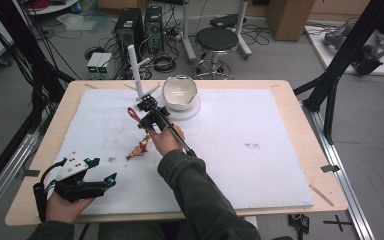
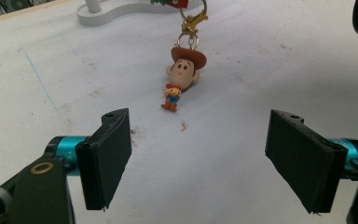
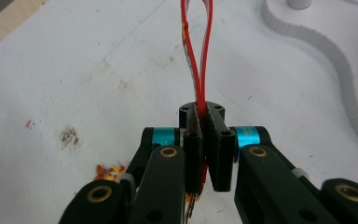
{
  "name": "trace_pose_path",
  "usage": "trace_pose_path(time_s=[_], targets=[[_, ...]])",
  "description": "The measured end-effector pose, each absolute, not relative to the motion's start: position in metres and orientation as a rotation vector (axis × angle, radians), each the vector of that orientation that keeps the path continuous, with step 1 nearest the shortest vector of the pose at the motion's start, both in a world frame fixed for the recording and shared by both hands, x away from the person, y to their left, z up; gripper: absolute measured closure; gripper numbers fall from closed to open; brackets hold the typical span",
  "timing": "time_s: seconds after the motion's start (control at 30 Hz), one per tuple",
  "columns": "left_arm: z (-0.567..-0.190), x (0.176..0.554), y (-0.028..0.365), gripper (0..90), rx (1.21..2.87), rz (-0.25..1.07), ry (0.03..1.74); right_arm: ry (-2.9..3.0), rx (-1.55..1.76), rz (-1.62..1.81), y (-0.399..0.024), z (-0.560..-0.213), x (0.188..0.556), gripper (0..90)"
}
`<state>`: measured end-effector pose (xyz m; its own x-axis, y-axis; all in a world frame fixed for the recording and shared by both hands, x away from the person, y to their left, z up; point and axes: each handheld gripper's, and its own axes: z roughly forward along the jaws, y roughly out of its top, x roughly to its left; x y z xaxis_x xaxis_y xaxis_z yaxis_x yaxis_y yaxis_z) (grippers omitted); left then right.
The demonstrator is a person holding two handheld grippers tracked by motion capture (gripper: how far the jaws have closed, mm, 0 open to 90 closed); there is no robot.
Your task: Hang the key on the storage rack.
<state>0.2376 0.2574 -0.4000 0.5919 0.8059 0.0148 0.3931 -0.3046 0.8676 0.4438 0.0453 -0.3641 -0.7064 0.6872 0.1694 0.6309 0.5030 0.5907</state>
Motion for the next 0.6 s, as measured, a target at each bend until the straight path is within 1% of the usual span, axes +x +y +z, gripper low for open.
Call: trace_pose_path(time_s=[0.6], targets=[[-0.400,0.238,0.256,22.9,1.922,0.576,0.955,2.527,1.116,1.059,0.035,-0.328,0.445,86.4]])
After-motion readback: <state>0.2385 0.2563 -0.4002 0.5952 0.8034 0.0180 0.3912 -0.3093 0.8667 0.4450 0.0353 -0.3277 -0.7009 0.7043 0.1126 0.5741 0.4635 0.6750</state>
